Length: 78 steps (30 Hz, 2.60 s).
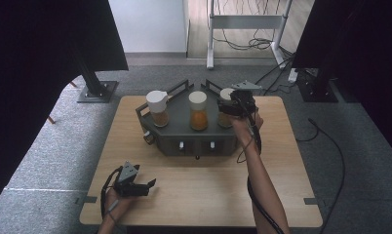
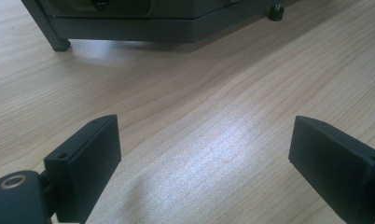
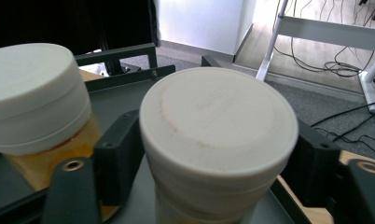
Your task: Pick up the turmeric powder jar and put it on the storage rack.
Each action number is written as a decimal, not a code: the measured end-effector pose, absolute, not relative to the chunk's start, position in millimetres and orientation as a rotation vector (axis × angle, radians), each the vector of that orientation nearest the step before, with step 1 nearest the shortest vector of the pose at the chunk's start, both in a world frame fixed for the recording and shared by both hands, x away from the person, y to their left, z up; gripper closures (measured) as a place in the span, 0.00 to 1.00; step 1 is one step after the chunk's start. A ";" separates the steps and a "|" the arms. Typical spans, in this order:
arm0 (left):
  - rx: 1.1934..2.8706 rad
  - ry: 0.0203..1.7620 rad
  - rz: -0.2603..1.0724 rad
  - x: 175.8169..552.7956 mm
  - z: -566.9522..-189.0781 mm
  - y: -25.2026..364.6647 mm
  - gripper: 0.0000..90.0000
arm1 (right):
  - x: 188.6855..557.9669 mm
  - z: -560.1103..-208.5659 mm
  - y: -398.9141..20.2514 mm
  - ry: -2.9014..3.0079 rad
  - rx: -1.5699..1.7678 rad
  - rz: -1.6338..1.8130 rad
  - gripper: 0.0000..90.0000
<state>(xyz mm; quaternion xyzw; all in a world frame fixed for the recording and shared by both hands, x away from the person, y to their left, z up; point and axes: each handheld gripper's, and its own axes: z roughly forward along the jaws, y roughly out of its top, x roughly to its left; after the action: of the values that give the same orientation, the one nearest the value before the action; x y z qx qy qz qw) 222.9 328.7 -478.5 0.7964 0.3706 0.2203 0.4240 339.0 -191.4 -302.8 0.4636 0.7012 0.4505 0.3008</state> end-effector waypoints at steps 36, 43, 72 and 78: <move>1.999 0.923 0.550 223.2 -478.8 325.1 0.10 | 290.5 -299.8 -214.4 1.881 1.188 1.217 0.15; 1.999 0.925 0.551 223.1 -478.9 325.0 0.10 | 278.8 -303.3 -220.6 1.905 1.176 1.198 0.15; 1.997 0.929 0.554 221.9 -479.0 324.4 0.10 | 219.3 -339.7 -243.6 2.015 1.113 1.140 0.15; 2.000 0.928 0.556 221.9 -478.8 324.0 0.10 | 210.8 -351.7 -247.7 2.030 1.115 1.108 0.15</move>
<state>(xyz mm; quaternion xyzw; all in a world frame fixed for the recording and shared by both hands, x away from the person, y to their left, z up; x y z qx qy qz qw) 221.9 324.0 -478.8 0.7980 0.3704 0.2218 0.4203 210.8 -247.7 -351.7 0.4166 0.7583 0.4139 0.2831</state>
